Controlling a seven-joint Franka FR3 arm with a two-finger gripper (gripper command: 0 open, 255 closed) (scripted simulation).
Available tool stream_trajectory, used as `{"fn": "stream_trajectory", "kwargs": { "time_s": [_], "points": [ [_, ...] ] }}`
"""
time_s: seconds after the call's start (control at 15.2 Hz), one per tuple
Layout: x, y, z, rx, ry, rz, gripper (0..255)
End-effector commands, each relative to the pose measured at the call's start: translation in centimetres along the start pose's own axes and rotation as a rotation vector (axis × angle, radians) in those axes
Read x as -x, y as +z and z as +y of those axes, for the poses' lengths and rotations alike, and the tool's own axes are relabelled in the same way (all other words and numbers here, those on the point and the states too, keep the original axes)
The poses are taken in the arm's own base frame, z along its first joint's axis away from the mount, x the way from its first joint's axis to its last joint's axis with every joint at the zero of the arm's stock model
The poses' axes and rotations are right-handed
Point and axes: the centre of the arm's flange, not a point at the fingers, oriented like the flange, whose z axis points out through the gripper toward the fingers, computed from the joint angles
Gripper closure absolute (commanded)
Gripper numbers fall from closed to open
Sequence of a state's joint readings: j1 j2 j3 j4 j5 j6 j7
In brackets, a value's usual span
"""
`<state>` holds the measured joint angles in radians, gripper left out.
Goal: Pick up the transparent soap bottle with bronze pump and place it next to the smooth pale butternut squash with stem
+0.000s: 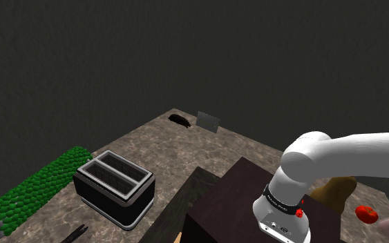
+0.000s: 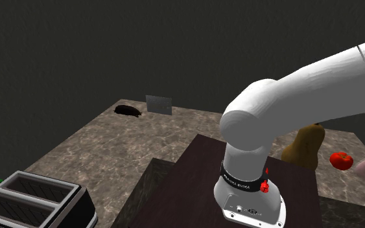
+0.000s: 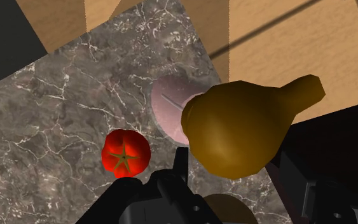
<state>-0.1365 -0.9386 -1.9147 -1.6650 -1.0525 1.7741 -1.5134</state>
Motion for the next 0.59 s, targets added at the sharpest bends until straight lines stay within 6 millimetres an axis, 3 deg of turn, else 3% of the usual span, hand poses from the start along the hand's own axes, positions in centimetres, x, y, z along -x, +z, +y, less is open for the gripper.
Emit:
{"fn": "stream_trajectory", "kwargs": {
  "time_s": [0.0,0.4,0.53],
  "points": [
    [0.0,1.1,0.1,0.001,0.0,0.0,255],
    [-0.4,4.2,0.5,0.001,0.0,0.0,255],
    [-0.4,4.5,0.6,0.001,0.0,0.0,255]
  ]
}}
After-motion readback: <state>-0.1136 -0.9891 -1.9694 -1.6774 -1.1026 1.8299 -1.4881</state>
